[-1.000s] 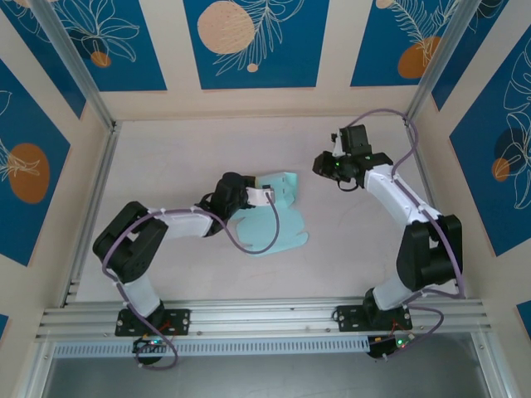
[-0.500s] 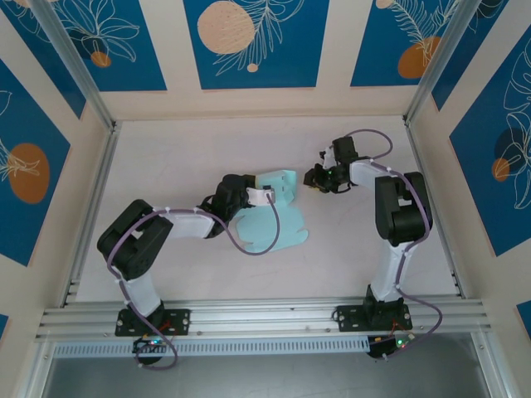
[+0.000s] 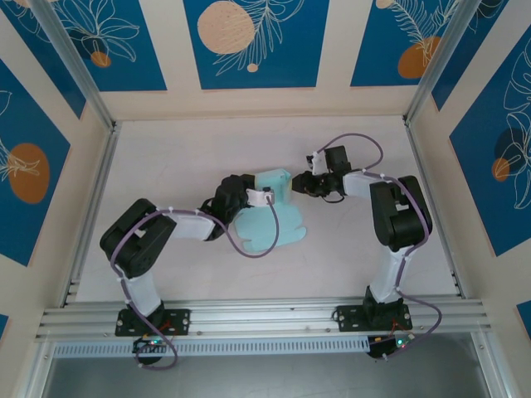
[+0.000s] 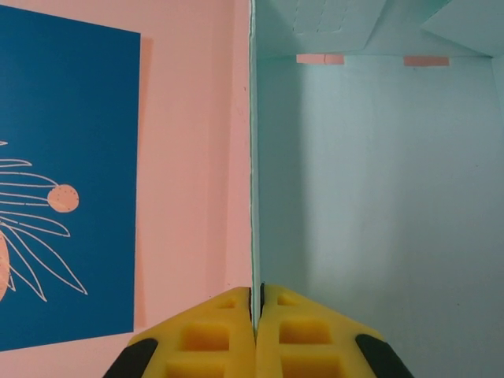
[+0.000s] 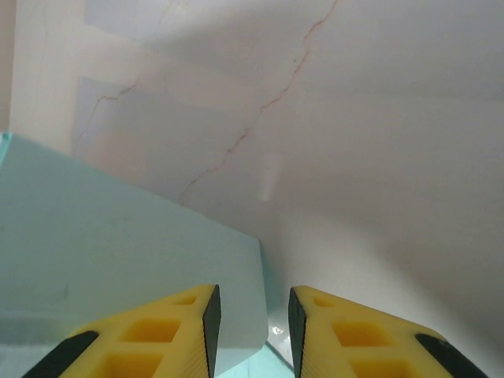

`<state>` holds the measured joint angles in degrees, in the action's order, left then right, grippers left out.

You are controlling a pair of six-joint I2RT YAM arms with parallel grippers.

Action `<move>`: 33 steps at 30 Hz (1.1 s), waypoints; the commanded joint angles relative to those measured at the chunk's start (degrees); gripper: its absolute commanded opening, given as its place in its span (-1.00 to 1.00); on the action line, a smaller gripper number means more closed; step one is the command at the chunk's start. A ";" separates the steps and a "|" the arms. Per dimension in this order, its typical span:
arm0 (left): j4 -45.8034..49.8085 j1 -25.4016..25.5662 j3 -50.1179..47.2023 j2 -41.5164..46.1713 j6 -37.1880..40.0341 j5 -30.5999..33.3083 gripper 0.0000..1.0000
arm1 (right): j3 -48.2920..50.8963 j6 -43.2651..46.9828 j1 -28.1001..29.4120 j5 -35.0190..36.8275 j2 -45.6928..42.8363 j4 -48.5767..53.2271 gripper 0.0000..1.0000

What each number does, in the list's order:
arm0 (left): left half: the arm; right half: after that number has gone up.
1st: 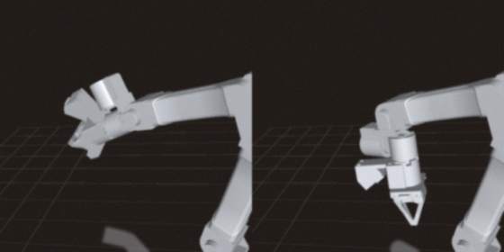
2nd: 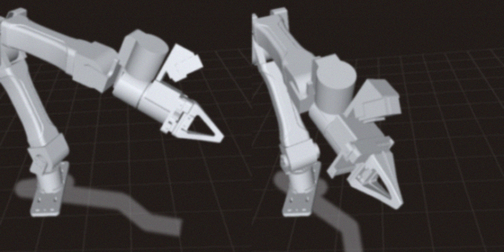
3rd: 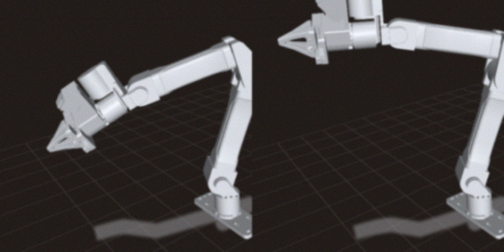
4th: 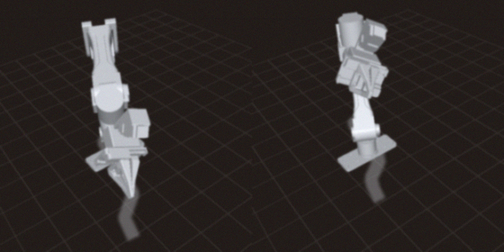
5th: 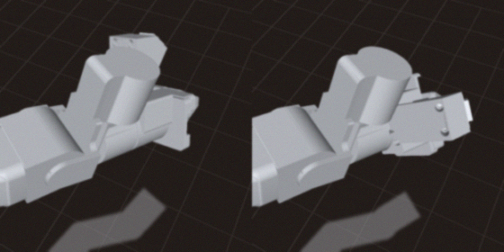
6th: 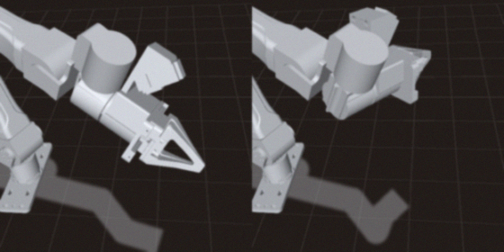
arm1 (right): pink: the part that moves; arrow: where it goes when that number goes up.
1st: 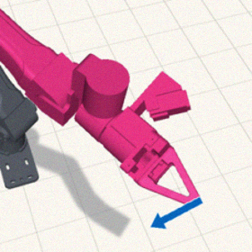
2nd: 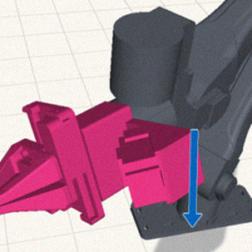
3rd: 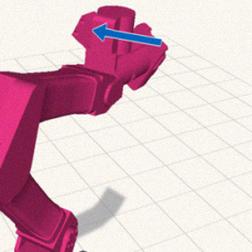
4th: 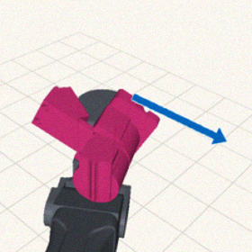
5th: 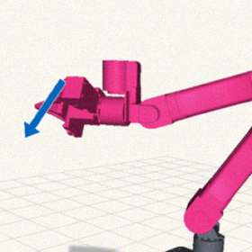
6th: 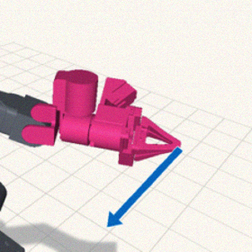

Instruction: Fold the paper box

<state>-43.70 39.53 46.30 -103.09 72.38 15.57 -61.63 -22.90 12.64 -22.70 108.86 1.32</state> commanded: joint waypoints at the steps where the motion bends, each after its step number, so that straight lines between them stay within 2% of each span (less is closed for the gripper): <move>1: -2.53 0.90 -0.78 -1.79 2.63 0.80 -0.98 | 2.34 -0.03 0.69 -3.57 -2.11 -7.03 -0.35; 15: -3.49 1.51 -1.22 -4.15 3.25 2.45 -1.00 | 6.13 0.45 3.52 -4.73 -2.32 -14.30 -0.35; 26: -4.37 1.38 -1.39 -4.06 4.39 2.21 -1.00 | 10.18 0.82 3.60 -1.14 -7.63 -14.11 -0.33; 33: -13.50 2.18 -3.53 -7.51 8.11 4.29 -1.00 | 10.70 1.93 3.61 -0.45 -7.91 -14.48 -0.33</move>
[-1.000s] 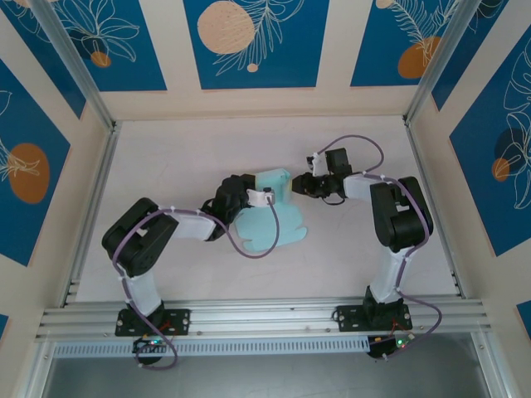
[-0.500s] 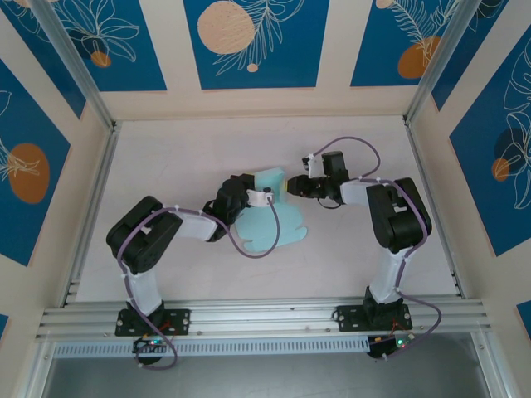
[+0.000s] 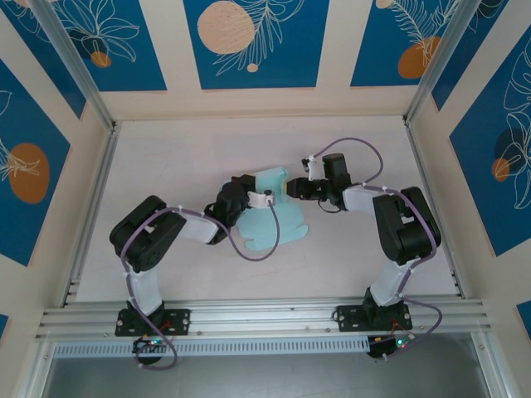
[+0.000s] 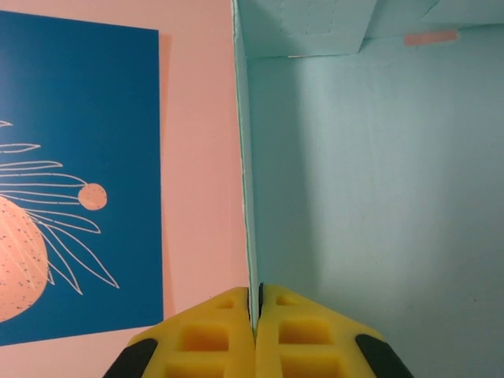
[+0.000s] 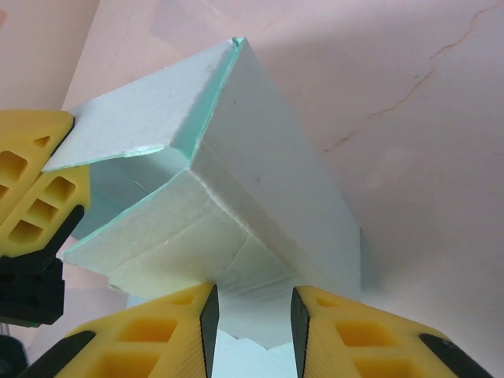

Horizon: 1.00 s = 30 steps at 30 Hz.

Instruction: Fold the paper box

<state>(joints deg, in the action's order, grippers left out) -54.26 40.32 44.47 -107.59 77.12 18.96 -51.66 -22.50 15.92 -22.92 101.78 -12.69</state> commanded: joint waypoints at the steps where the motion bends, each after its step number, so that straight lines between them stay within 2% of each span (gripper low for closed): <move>1: -4.59 1.70 -1.92 -4.09 4.22 1.74 -1.00 | 0.72 1.72 0.33 -0.37 -0.69 -0.86 -0.33; 5: -10.70 2.57 -2.45 -7.56 7.30 3.83 -1.00 | 1.24 2.78 0.41 0.62 -0.26 -2.05 -0.27; 7: -11.20 2.84 -2.67 -7.81 7.80 3.99 -1.00 | 1.62 3.18 0.42 2.29 -0.04 -2.72 -0.18; 10: -11.81 2.84 -3.02 -7.37 7.77 4.24 -1.00 | 1.64 3.61 0.34 4.57 0.30 -2.86 -0.17; 15: -10.44 2.91 -2.99 -6.40 8.20 3.20 -1.00 | 1.02 4.39 0.35 6.89 1.29 -2.95 -0.05; 30: -8.13 2.69 -2.11 -6.55 7.43 1.00 -1.00 | -4.50 7.03 2.86 12.28 4.32 0.61 0.04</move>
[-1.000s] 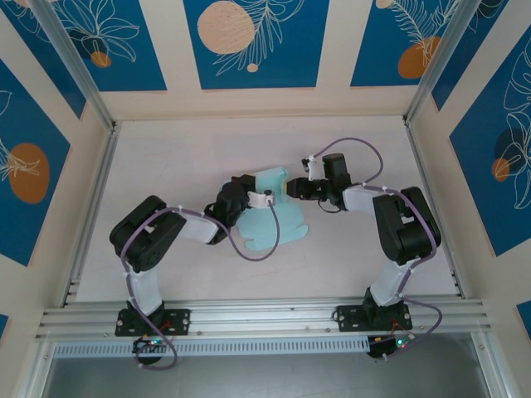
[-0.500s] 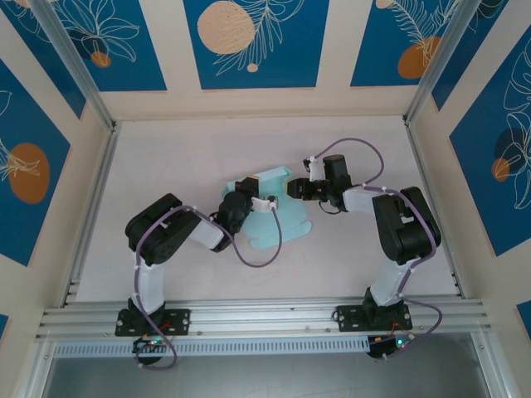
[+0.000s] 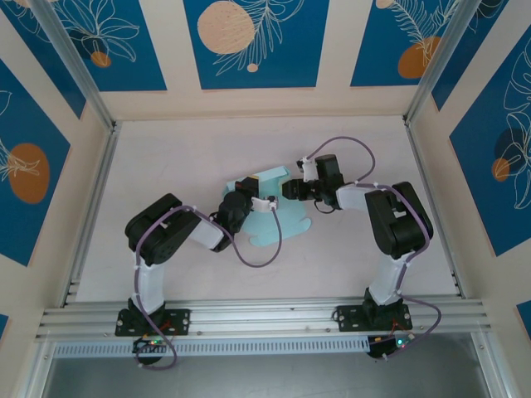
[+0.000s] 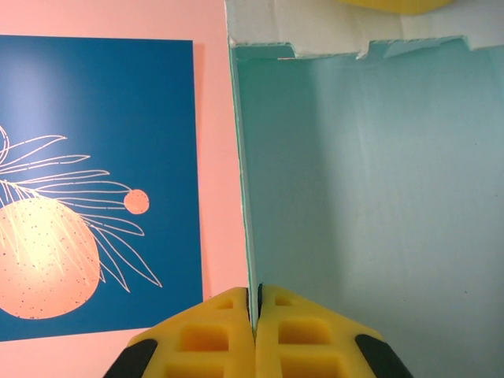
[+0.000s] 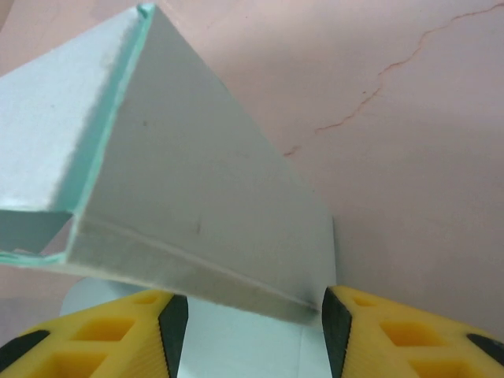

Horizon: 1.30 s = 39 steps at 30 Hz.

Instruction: Fold the paper box

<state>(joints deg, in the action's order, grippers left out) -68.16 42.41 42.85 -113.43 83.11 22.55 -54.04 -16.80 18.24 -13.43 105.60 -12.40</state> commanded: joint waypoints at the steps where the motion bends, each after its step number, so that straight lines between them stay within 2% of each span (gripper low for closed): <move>1: 5.68 0.57 -0.49 -0.67 1.48 -2.71 -1.00 | -2.35 1.37 0.58 3.61 0.57 0.51 0.04; 10: 5.68 0.63 -0.58 -0.44 1.72 -3.20 -1.00 | -7.47 4.75 1.89 7.09 2.74 3.64 0.08; 20: 6.01 0.61 -0.58 0.07 1.57 -3.22 -1.00 | -6.97 4.82 2.18 8.97 3.82 2.33 -0.06; 22: 5.92 0.64 -0.58 0.15 1.60 -3.29 -1.00 | -6.70 4.91 2.37 10.13 3.82 1.91 -0.14; 25: 5.96 0.61 -0.54 0.31 1.41 -3.10 -1.00 | -6.41 5.35 3.14 12.06 3.78 1.25 -0.37; 33: 6.74 0.57 -0.31 2.09 -0.05 -2.71 -0.88 | -5.52 6.68 4.83 16.37 3.09 0.70 -0.68; 36: 7.86 0.48 0.01 2.77 -0.75 -2.75 -0.78 | -4.38 6.68 4.89 17.33 2.21 -0.32 -0.75; 39: 7.83 0.49 0.21 3.16 -1.50 -2.47 -0.54 | -3.80 7.25 5.13 18.71 1.52 -0.40 -0.77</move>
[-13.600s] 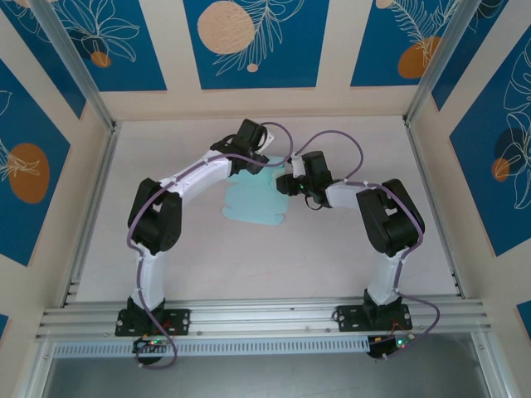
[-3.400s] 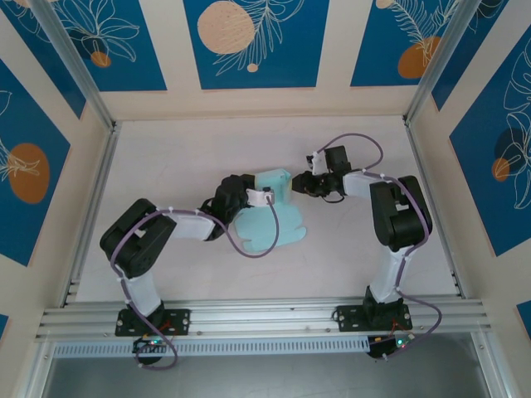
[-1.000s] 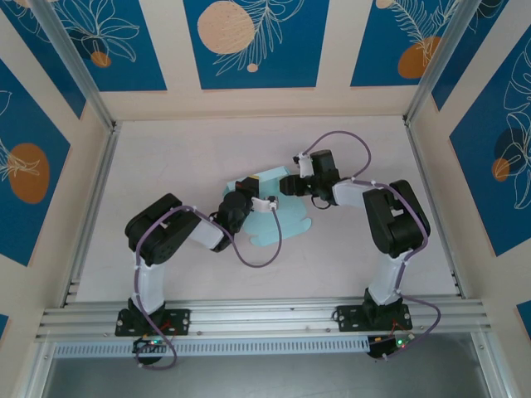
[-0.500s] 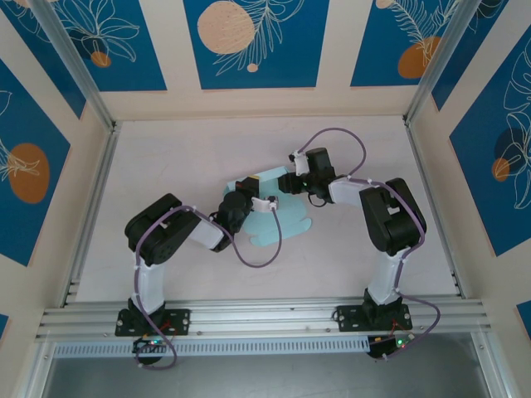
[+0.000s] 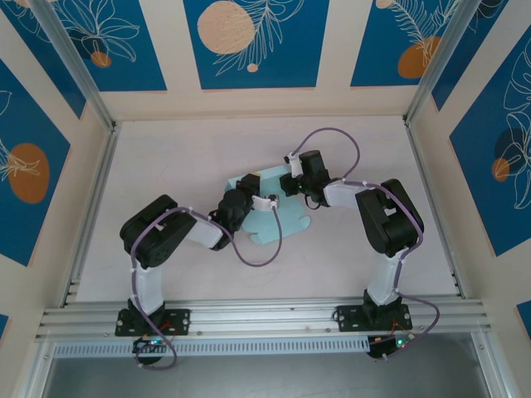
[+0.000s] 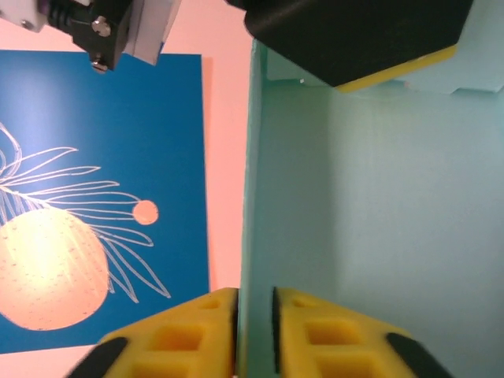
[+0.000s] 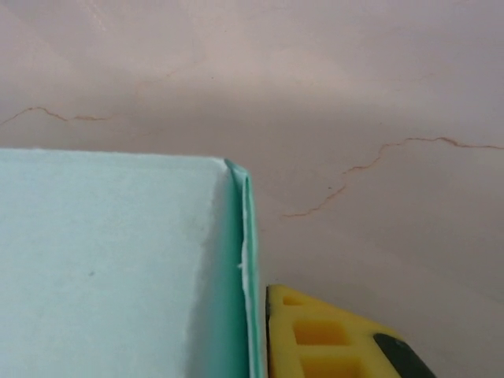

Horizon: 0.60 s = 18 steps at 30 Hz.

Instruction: Fold the paper box

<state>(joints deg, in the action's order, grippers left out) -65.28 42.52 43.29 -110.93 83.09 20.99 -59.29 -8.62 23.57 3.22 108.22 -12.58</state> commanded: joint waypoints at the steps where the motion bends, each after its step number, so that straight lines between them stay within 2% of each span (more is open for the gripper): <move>1: 5.10 0.39 -0.06 1.10 -2.18 -0.68 -0.46 | 1.67 -0.45 0.11 2.92 -1.41 -0.21 -0.77; 2: 5.37 0.47 0.11 1.52 -2.92 -0.54 -0.32 | 1.87 0.00 0.43 3.76 -1.68 -0.12 -0.77; 4: 6.57 0.46 0.28 3.59 -5.40 -0.48 0.17 | 2.08 0.91 1.22 6.03 -2.34 0.28 -0.77; 9: 13.78 1.48 0.39 13.87 -14.75 -1.16 1.00 | 1.30 2.38 3.24 11.26 -3.36 2.88 -0.77; 11: 20.39 2.37 -0.03 20.68 -20.52 -3.32 1.00 | 0.85 2.28 3.79 13.00 -3.50 4.15 -0.77; 14: 32.98 2.49 -0.18 32.86 -35.46 -8.16 1.00 | 0.67 1.80 4.81 15.14 -3.97 5.01 -0.77; 15: 35.44 2.35 -0.22 36.31 -41.33 -7.79 1.00 | 0.66 1.68 5.14 15.53 -4.16 5.15 -0.77; 18: 42.59 1.63 -0.01 44.08 -57.28 -0.77 1.00 | 0.41 1.28 5.90 16.96 -4.33 5.72 -0.77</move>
<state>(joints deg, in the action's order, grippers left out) -34.52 44.60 43.20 -71.18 46.61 16.88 -58.35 -7.38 28.71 16.75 105.58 -8.88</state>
